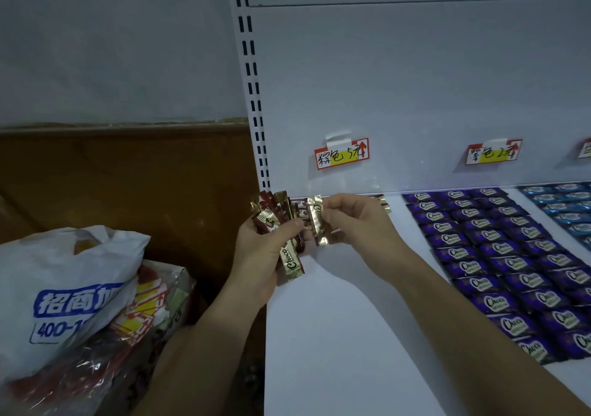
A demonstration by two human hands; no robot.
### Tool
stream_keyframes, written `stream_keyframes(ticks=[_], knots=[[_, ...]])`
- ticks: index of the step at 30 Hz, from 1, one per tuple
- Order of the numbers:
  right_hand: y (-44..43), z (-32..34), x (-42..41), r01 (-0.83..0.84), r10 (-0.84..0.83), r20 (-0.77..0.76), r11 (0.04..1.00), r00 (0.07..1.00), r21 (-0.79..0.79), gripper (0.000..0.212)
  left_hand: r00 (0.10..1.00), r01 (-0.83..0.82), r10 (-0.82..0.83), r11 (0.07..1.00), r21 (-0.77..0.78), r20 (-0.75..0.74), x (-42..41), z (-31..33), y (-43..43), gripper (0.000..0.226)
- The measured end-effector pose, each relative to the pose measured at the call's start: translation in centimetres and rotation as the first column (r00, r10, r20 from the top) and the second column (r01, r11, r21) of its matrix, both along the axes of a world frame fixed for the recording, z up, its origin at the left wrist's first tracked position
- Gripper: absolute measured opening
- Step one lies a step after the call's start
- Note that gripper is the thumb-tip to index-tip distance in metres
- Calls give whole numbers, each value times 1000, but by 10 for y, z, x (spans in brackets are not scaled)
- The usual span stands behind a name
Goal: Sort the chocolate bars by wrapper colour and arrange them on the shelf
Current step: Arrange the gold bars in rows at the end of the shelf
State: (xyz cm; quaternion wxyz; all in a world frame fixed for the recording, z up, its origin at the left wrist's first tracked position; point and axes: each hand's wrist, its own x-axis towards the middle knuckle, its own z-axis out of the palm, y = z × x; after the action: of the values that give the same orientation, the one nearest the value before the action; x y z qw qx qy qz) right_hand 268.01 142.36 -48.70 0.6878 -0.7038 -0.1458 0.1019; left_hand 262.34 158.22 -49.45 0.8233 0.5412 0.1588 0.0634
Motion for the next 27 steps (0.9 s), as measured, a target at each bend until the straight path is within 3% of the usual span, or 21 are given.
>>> stream_keyframes(ticks=[5, 8, 11, 13, 16, 24, 27], knots=[[-12, 1, 8, 67, -66, 29, 997, 997, -37, 22, 998, -55, 59, 991, -119, 26, 1, -7, 0, 13], [-19, 1, 9, 235, -154, 325, 945, 933, -226, 22, 998, -54, 57, 989, -140, 19, 1, -7, 0, 15], [-19, 4, 12, 366, 73, 643, 770, 762, -522, 19, 997, -77, 73, 981, -180, -31, 5, -3, 1, 19], [-15, 2, 14, 452, 243, 703, 619, 669, -643, 19, 994, -99, 88, 968, -232, -58, 10, 0, 4, 24], [-12, -15, 10, 559, 283, 726, 486, 626, -672, 17, 994, -98, 80, 955, -281, -76, 13, 0, 5, 36], [-11, -47, 0, 554, 125, 731, 571, 671, -606, 33, 987, 61, -104, 946, -317, -122, 1, 2, 8, 59], [-11, -49, 1, 555, 125, 734, 574, 667, -602, 31, 969, 101, -164, 944, -314, -183, -5, 3, 7, 42]])
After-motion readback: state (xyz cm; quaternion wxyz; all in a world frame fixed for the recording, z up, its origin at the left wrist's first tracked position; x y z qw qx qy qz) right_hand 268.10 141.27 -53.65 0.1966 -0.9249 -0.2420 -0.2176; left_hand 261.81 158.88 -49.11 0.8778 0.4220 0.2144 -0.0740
